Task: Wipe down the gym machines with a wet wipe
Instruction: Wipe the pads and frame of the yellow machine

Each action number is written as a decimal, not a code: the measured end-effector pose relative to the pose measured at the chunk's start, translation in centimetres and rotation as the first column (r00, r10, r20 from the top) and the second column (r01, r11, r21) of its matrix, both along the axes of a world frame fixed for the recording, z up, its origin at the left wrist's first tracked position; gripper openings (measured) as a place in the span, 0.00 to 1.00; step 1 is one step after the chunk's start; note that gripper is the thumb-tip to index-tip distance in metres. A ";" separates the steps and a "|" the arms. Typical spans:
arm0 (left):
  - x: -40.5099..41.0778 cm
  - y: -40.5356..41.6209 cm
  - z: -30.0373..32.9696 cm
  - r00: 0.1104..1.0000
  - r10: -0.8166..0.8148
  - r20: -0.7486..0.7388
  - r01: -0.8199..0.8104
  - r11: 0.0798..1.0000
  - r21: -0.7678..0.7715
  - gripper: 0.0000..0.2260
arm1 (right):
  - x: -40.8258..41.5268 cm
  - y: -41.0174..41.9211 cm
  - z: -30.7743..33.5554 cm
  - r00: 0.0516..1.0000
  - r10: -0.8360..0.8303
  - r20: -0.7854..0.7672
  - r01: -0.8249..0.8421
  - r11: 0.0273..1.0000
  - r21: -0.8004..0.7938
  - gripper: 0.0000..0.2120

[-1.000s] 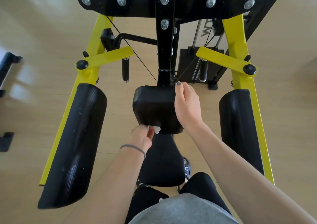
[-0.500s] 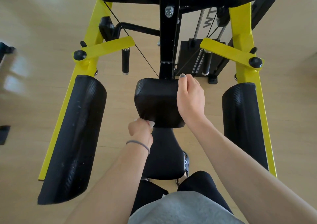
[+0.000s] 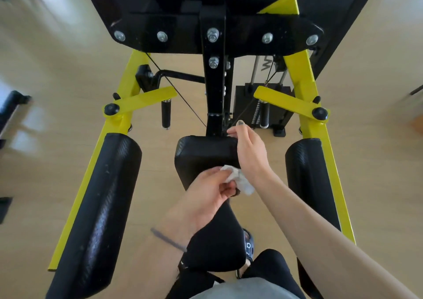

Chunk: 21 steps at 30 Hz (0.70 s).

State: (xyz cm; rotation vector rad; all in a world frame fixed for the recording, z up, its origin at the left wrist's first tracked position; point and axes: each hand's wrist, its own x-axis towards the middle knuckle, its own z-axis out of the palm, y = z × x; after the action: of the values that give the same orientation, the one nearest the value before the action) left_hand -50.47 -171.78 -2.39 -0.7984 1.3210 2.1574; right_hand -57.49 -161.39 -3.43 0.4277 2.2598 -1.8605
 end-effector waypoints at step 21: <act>-14.1 -5.7 0.6 0.665 -0.708 0.240 0.449 0.122 -0.885 0.12 | -4.5 1.3 0.2 0.976 0.188 0.113 -0.188 0.982 -0.009 0.24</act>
State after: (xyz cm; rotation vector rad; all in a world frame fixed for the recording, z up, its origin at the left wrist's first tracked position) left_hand -64.55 -177.46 -1.83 -0.1636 2.4825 0.7147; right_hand -62.01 -160.06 -3.21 0.2990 2.1459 -1.6979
